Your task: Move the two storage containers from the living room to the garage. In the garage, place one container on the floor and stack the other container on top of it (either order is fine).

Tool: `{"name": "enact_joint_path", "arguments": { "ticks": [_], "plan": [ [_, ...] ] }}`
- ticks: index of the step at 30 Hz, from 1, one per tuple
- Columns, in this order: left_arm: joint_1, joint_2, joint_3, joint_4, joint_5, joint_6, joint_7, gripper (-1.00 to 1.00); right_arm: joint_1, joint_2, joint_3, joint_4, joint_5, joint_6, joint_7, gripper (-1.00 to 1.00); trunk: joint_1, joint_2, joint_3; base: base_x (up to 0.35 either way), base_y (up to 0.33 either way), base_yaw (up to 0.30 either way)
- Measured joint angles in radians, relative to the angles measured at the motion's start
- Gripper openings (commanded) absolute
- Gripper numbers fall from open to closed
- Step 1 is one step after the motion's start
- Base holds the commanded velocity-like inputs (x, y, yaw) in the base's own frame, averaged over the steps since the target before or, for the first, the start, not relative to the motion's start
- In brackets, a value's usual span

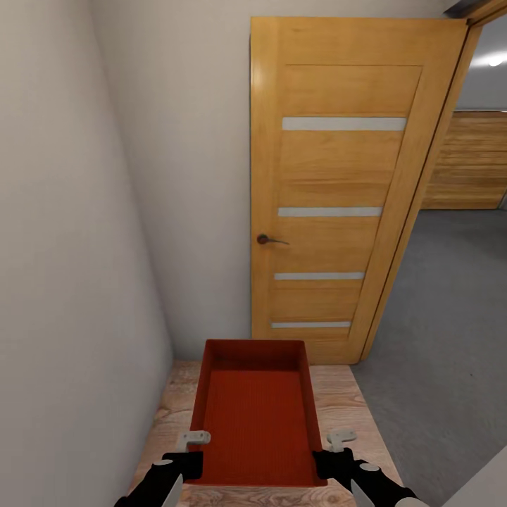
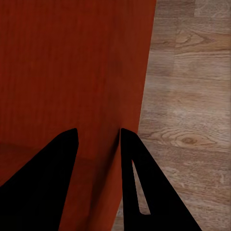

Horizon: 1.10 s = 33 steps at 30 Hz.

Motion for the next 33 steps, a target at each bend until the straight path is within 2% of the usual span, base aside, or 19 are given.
{"name": "enact_joint_path", "arguments": {
  "ticks": [10, 25, 33],
  "plan": [
    [0.0, 0.001, -0.002, 0.0, 0.001, -0.006, 0.0, -1.0, 0.0, 0.0, 0.0, 0.0, 0.001, -0.008, -0.001, -1.0, 0.0, 0.0, 0.0, 0.0, 0.0, 0.0],
    [0.0, -0.003, 0.003, 0.016, 0.005, -0.039, 0.002, -1.0, 0.0, -0.004, 0.02, -0.005, -0.015, -0.014, -0.002, -1.0, 0.0, 0.0, 0.0, 0.0, 0.0, -0.003],
    [0.0, -0.002, 0.005, 0.023, 0.007, -0.047, 0.001, -1.0, 0.0, -0.003, 0.024, -0.005, -0.015, -0.014, -0.003, -1.0, 0.0, 0.0, 0.0, 0.0, 0.0, -0.211]
  ]
}}
